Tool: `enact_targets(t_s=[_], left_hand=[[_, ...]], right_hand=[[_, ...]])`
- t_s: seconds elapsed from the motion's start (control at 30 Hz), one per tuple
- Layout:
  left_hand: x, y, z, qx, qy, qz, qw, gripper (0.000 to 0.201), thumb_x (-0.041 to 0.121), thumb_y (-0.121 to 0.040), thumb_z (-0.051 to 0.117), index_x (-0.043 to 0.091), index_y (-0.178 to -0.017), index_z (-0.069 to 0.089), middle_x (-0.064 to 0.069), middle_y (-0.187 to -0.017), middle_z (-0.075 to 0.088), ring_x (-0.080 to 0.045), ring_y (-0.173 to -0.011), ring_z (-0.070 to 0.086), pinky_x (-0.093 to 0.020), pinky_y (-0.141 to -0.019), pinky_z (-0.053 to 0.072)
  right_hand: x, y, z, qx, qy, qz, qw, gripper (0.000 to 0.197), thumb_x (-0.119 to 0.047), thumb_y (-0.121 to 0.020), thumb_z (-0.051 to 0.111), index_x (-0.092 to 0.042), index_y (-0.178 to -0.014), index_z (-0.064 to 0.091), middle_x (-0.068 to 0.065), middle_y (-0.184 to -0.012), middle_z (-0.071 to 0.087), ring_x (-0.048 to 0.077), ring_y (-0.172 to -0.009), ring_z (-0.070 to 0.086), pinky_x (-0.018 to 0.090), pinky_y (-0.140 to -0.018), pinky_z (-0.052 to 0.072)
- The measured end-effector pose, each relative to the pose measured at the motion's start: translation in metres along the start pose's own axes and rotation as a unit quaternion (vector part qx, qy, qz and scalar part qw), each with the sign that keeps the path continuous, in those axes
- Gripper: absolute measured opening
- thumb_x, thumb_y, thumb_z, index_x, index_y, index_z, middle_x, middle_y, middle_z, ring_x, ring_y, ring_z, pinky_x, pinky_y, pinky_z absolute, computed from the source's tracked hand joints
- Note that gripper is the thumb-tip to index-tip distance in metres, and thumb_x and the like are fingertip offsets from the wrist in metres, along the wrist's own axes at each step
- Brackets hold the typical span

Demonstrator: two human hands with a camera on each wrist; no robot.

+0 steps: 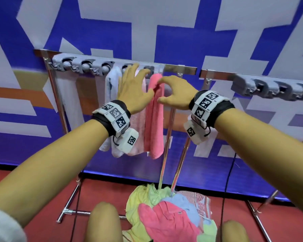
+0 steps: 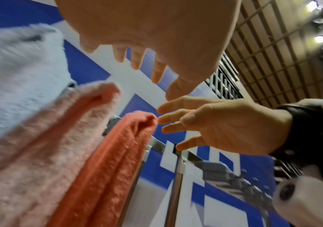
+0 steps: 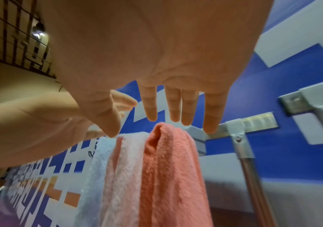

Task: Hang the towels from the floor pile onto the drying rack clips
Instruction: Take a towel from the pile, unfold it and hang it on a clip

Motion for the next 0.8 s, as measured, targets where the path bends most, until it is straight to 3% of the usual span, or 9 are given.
enact_targets(t_s=[0.1, 0.3, 0.37, 0.47, 0.6, 0.8], left_hand=[[0.031, 0.017, 0.026, -0.041, -0.031, 0.05, 0.997, 0.067, 0.043, -0.073, 0.049, 0.023, -0.137, 0.052, -0.012, -0.16, 0.027, -0.032, -0.15, 0.017, -0.056, -0.119, 0.016], [0.058, 0.06, 0.095, -0.17, -0.054, 0.041, 0.983, 0.067, 0.039, -0.083, 0.064, 0.031, -0.145, 0.039, -0.007, -0.166, 0.007, -0.027, -0.153, -0.003, -0.057, -0.121, 0.0], [0.059, 0.076, 0.118, -0.192, -0.05, 0.043, 0.979, 0.067, 0.038, -0.083, 0.064, 0.032, -0.145, 0.039, -0.007, -0.166, 0.007, -0.028, -0.153, -0.002, -0.057, -0.12, 0.002], [0.058, 0.101, 0.153, -0.231, -0.045, 0.033, 0.971, 0.068, 0.036, -0.084, 0.065, 0.03, -0.146, 0.038, -0.008, -0.165, 0.008, -0.03, -0.153, 0.0, -0.059, -0.12, 0.005], [0.045, 0.131, 0.201, -0.292, -0.034, 0.002, 0.956, 0.073, 0.037, -0.086, 0.065, 0.029, -0.151, 0.032, -0.009, -0.165, 0.007, -0.03, -0.153, 0.0, -0.058, -0.121, 0.011], [0.015, 0.171, 0.26, -0.351, 0.016, -0.077, 0.933, 0.075, 0.035, -0.087, 0.066, 0.025, -0.153, 0.031, -0.013, -0.165, 0.011, -0.031, -0.152, 0.006, -0.051, -0.121, 0.016]], right_hand=[[0.028, 0.029, 0.003, -0.025, 0.031, 0.026, 0.999, 0.069, -0.035, -0.082, 0.068, -0.018, -0.144, 0.043, 0.011, -0.144, 0.049, 0.027, -0.132, 0.045, 0.038, -0.107, 0.038], [0.076, 0.084, 0.031, -0.09, 0.049, 0.079, 0.992, 0.091, -0.055, -0.07, 0.055, -0.023, -0.151, 0.03, 0.014, -0.145, 0.044, 0.03, -0.133, 0.043, 0.043, -0.109, 0.038], [0.093, 0.104, 0.044, -0.111, 0.039, 0.099, 0.988, 0.093, -0.057, -0.068, 0.054, -0.025, -0.151, 0.029, 0.012, -0.146, 0.043, 0.028, -0.133, 0.042, 0.043, -0.108, 0.039], [0.119, 0.128, 0.068, -0.138, 0.03, 0.119, 0.983, 0.081, -0.041, -0.08, 0.067, -0.024, -0.151, 0.03, 0.009, -0.147, 0.041, 0.025, -0.134, 0.041, 0.034, -0.105, 0.037], [0.154, 0.152, 0.109, -0.181, 0.028, 0.153, 0.971, 0.085, -0.049, -0.08, 0.065, -0.027, -0.152, 0.025, 0.01, -0.154, 0.029, 0.031, -0.135, 0.042, 0.046, -0.106, 0.042], [0.19, 0.171, 0.173, -0.224, 0.003, 0.178, 0.958, 0.084, -0.047, -0.083, 0.067, -0.024, -0.153, 0.024, 0.01, -0.156, 0.028, 0.031, -0.137, 0.039, 0.046, -0.108, 0.04]])
Point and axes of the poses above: each hand's wrist, its own y-axis away from the middle knuckle, its own z-axis out of the palm, x = y × z, the point moved 3 cm from there along -y, towards the middle knuckle
